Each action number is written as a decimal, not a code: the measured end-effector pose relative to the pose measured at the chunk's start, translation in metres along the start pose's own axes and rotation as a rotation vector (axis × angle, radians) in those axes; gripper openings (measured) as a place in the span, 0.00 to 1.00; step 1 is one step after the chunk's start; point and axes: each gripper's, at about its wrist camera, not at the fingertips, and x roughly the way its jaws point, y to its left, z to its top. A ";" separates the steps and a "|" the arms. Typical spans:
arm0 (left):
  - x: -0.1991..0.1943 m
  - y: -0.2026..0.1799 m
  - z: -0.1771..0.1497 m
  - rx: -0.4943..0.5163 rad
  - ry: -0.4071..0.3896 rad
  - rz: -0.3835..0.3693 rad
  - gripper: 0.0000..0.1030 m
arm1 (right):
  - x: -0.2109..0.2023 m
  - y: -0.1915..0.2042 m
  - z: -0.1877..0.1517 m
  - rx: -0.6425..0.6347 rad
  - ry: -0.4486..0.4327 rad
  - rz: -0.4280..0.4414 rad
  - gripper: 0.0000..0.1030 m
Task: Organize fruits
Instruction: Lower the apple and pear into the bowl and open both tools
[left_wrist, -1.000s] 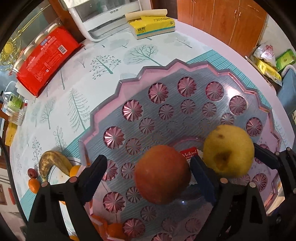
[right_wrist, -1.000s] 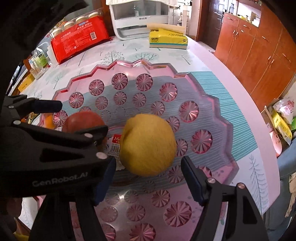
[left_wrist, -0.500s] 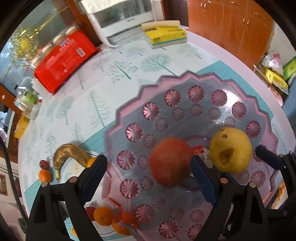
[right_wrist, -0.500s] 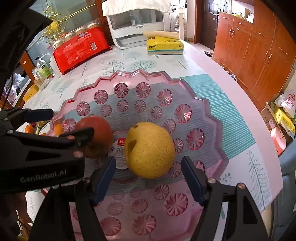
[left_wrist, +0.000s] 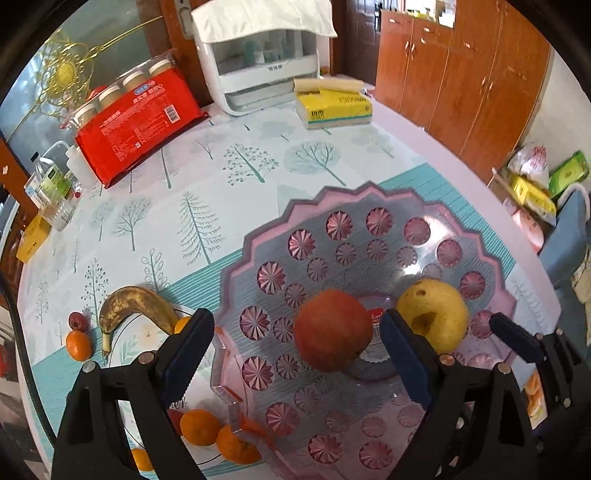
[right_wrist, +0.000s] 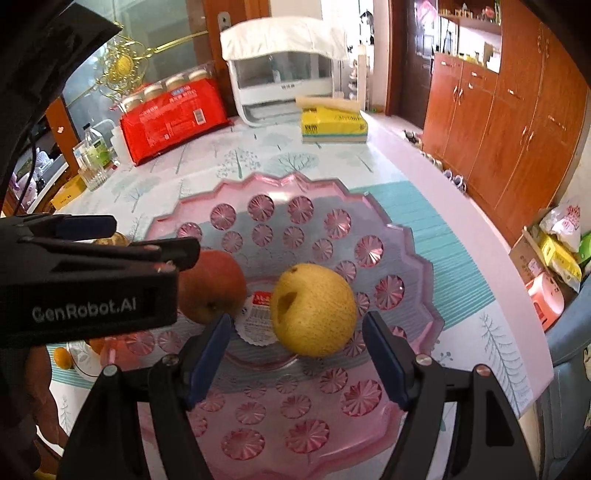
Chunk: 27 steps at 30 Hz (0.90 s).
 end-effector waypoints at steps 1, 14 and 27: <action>-0.002 0.002 0.000 -0.005 -0.004 -0.005 0.88 | -0.002 0.001 0.000 0.002 -0.006 0.003 0.72; -0.041 0.047 -0.014 -0.060 -0.067 -0.031 0.88 | -0.033 0.025 -0.001 0.056 -0.110 -0.005 0.72; -0.120 0.138 -0.022 -0.115 -0.200 -0.011 0.88 | -0.085 0.079 0.021 0.023 -0.202 -0.073 0.72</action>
